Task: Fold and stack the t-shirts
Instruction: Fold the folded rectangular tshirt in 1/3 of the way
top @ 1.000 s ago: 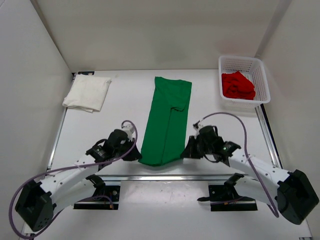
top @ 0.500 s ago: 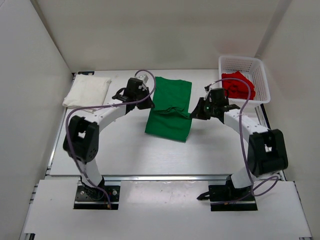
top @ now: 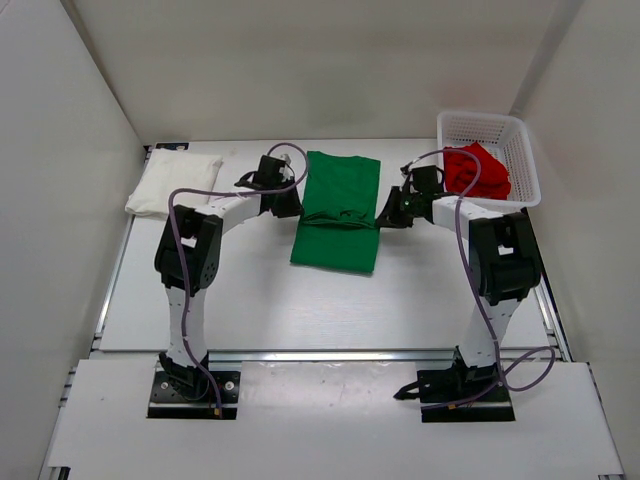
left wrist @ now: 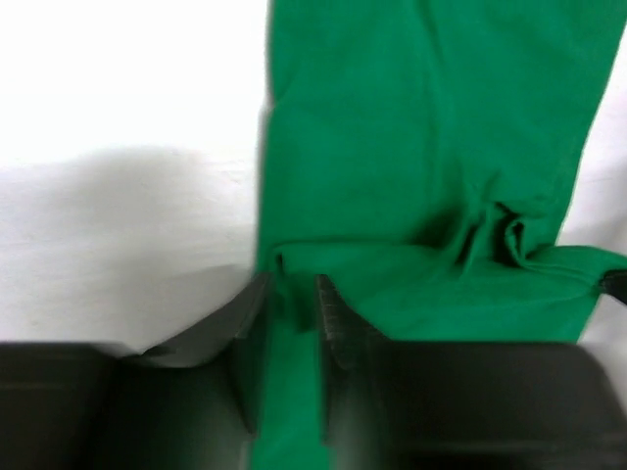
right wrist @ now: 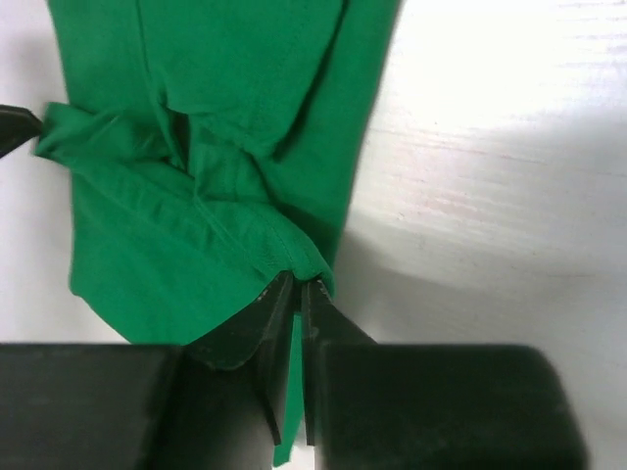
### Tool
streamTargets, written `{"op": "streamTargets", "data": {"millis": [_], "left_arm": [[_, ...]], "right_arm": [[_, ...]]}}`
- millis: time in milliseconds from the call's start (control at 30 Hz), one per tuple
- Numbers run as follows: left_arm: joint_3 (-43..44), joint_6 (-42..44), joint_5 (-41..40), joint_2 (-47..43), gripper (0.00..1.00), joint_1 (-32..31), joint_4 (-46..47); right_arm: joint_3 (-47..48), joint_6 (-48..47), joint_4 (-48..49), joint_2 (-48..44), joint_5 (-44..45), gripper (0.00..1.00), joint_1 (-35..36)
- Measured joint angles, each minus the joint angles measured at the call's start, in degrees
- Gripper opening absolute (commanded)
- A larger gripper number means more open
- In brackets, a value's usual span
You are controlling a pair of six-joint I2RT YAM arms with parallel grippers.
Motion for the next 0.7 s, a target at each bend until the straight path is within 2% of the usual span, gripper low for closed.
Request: {"op": "streamTargets", "data": {"millis": [33,67,100,133,200,267,333,400,533,700], "left_arm": [[0.0,-0.04,0.13,0.11,0.65,0.37,0.17],[-0.02,-0.04,0.37,0.11,0.66,0.66,0.52],[-0.22,-0.63,0.59,0.04,0.61,0.96,1.25],[-1.09,-1.07,0.7,-0.44,0.51,1.33,2.62],[-4.68,-1.62,0.57,-2.82,0.43,1.81,4.98],[-9.29,-1.73,0.33,-6.62,0.43,1.62,6.69],[-14.69,-1.9,-0.15,-11.58,0.43,0.15,8.96],[-18.67,-2.14,-0.37,-15.72,0.43,-2.75,10.86],[-22.43,-3.21,1.07,-17.4,0.39,-8.81,16.9],[-30.49,-5.46,2.58,-15.39,0.38,-7.23,20.83]], "right_arm": [[0.04,0.13,0.39,0.0,-0.07,0.21,0.0],[0.04,0.09,0.81,0.0,-0.09,0.23,-0.02],[0.04,-0.04,1.11,0.0,-0.13,0.27,-0.13],[-0.02,-0.07,1.33,-0.02,-0.09,0.29,-0.24],[-0.66,-0.22,1.62,-0.81,0.5,0.31,-0.26],[-2.21,-0.35,1.81,-2.89,1.51,0.26,-0.09],[-4.44,-0.33,2.16,-6.16,2.75,0.1,0.37],[-6.29,-0.28,2.91,-9.07,3.54,0.0,1.31],[-8.41,-0.13,5.25,-11.17,3.89,0.0,5.38],[-5.55,-0.35,5.64,-5.38,2.89,0.0,10.56]]}}
